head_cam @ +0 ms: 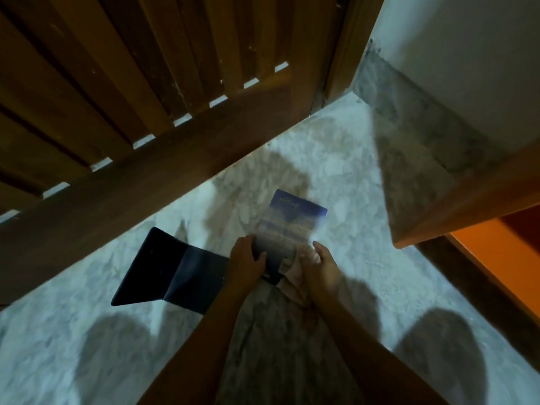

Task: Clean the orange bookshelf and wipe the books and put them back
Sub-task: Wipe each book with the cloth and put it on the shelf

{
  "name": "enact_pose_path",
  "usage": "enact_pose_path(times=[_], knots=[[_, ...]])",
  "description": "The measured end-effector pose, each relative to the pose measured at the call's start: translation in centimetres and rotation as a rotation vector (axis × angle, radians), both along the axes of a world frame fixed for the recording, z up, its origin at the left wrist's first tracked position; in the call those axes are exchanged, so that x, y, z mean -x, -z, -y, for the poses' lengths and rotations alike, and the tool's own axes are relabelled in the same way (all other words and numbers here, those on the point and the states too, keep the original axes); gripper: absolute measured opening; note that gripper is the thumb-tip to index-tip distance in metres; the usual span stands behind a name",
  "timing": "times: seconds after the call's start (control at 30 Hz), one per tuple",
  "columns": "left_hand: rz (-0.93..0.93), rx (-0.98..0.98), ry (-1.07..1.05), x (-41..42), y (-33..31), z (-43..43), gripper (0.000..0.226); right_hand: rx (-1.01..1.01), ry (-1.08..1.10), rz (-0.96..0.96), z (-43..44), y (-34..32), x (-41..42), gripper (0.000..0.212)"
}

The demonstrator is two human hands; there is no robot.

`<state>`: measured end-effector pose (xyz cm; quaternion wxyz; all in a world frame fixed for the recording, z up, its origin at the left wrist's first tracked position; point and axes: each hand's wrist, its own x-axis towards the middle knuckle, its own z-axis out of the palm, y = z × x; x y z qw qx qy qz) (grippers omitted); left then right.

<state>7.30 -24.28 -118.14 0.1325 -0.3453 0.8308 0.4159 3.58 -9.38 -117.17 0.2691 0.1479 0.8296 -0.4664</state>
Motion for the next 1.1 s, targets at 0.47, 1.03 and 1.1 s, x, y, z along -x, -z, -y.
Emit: enact_pose_path(times=[0.47, 1.03, 1.1], knots=[[-0.037, -0.227, -0.210, -1.4, 0.4, 0.6, 0.049, 0.159, 0.009, 0.111, -0.2, -0.3, 0.5, 0.024], [-0.125, -0.549, -0.309, -2.0, -5.4, -0.3, 0.054, 0.358, -0.068, 0.055, -4.0, -5.5, -0.7, 0.022], [-0.231, -0.568, -0.314, -2.1, -8.2, -0.8, 0.057, 0.360, -0.182, -0.051, -4.9, -8.2, -0.2, 0.020]])
